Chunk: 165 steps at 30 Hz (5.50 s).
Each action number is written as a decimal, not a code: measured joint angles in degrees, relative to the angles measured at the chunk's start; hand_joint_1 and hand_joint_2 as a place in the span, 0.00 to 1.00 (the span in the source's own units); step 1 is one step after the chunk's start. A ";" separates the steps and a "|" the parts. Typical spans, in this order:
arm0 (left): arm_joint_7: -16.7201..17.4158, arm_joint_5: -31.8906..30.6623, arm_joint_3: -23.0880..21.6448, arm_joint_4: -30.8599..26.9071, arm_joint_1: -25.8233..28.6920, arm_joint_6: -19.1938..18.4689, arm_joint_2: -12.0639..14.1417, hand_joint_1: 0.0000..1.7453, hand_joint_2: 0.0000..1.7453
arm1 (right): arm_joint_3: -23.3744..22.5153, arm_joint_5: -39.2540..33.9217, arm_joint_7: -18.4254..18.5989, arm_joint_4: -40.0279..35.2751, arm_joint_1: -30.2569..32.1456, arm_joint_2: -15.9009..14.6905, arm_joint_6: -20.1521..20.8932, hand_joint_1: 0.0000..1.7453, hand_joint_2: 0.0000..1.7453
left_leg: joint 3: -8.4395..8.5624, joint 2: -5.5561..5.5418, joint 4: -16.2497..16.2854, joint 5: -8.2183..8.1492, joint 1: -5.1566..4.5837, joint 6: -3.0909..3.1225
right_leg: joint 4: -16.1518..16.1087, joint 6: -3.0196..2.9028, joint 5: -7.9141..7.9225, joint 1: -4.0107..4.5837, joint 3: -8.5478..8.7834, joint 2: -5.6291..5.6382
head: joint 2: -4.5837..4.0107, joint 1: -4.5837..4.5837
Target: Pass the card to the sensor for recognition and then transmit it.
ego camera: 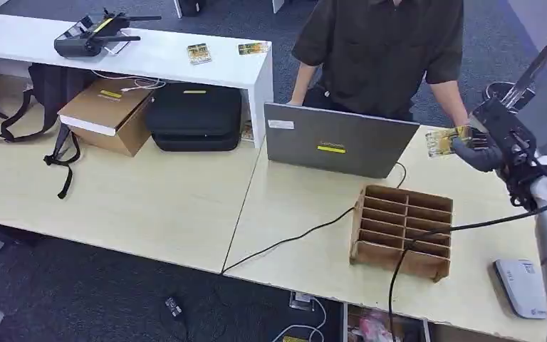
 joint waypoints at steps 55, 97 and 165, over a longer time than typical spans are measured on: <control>0.00 2.43 2.25 0.70 1.96 0.00 0.92 0.00 0.00 | -1.47 0.83 4.79 0.70 14.32 -16.48 -11.54 1.00 1.00 | -0.08 -0.07 -0.01 -0.05 0.00 0.06 | -0.05 0.01 -0.02 0.01 -0.01 -0.12 | 0.00 0.00; 0.00 2.32 2.27 1.68 1.90 0.00 1.97 0.00 0.00 | -4.15 8.96 6.10 -0.92 26.85 -10.16 -19.21 1.00 1.00 | 0.13 0.06 -0.06 -0.11 0.07 0.10 | -0.08 0.02 -0.05 0.09 0.20 0.00 | 0.00 0.00; 0.00 -1.07 3.65 1.99 -1.93 -0.02 -0.81 0.00 0.00 | 13.11 39.50 13.35 -13.91 -2.58 11.67 -28.22 1.00 1.00 | 0.06 0.26 -0.10 0.09 0.03 0.00 | 0.02 0.08 0.10 0.02 0.02 0.22 | 0.00 0.00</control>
